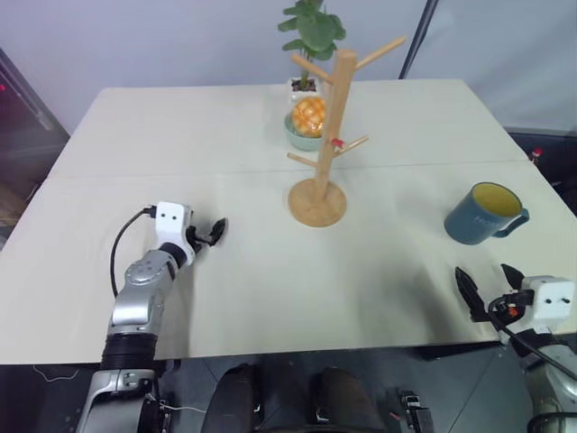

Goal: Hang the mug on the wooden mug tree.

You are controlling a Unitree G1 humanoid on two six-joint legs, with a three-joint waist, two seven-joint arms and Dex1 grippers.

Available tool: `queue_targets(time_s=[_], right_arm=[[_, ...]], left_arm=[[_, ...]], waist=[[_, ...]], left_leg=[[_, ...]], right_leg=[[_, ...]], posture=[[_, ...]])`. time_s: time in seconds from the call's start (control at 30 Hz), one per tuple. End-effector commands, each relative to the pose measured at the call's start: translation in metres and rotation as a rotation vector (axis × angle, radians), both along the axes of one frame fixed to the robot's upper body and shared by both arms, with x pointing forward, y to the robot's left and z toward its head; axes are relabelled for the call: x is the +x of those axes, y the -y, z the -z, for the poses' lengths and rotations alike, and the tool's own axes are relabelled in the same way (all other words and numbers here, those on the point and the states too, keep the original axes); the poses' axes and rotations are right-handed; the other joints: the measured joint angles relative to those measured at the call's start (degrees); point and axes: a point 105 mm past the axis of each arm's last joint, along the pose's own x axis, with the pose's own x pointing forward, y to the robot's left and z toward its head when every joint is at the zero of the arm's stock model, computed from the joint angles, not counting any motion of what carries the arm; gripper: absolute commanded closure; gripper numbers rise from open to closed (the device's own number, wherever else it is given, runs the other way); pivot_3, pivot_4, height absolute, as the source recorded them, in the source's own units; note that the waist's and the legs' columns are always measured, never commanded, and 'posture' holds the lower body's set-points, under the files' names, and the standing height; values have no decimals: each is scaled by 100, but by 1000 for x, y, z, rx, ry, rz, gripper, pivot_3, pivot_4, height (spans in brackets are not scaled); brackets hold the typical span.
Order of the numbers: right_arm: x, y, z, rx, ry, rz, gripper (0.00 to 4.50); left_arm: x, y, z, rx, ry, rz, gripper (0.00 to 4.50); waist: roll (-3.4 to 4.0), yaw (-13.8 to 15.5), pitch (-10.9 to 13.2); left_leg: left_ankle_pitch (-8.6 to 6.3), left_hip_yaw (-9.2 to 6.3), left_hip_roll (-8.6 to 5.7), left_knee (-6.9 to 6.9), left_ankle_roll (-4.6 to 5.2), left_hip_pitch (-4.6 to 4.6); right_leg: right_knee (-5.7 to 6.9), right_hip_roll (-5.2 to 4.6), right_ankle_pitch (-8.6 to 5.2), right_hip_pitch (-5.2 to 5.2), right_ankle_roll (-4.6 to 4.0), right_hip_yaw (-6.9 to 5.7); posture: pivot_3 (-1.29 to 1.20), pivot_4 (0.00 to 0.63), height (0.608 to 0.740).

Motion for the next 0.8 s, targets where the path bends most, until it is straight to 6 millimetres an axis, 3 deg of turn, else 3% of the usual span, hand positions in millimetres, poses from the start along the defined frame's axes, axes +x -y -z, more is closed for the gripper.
queue_targets(time_s=[0.03,0.27,0.4,0.57,0.8], right_arm=[[2,5,-4,-14,30,18,26],[2,11,0,-15,27,39,26],[2,18,1,-14,12,77,26],[-1,32,1,-16,11,144,26],[-3,59,-11,-25,53,274,26]], left_arm=[[1,1,-6,0,30,2,0],[-3,2,-6,-10,29,12,0],[-7,14,-10,6,46,83,0],[-23,50,-35,-53,127,327,0],[-74,109,-47,-34,136,785,0]], waist=[[0,0,0],[0,-2,0],[1,-3,-1],[0,2,0],[7,-21,-4]], left_leg=[[0,0,0,0,0,0],[0,0,0,0,0,0],[0,0,0,0,0,1],[0,0,0,0,0,-2],[0,0,0,-1,0,0]], right_leg=[[0,0,0,0,0,0],[0,0,0,0,0,0],[0,0,0,0,0,0],[-1,0,0,-1,0,0],[0,-1,-1,0,-2,0]], posture=[[0,150,740],[0,150,740],[0,150,740],[0,150,740],[0,150,740]])
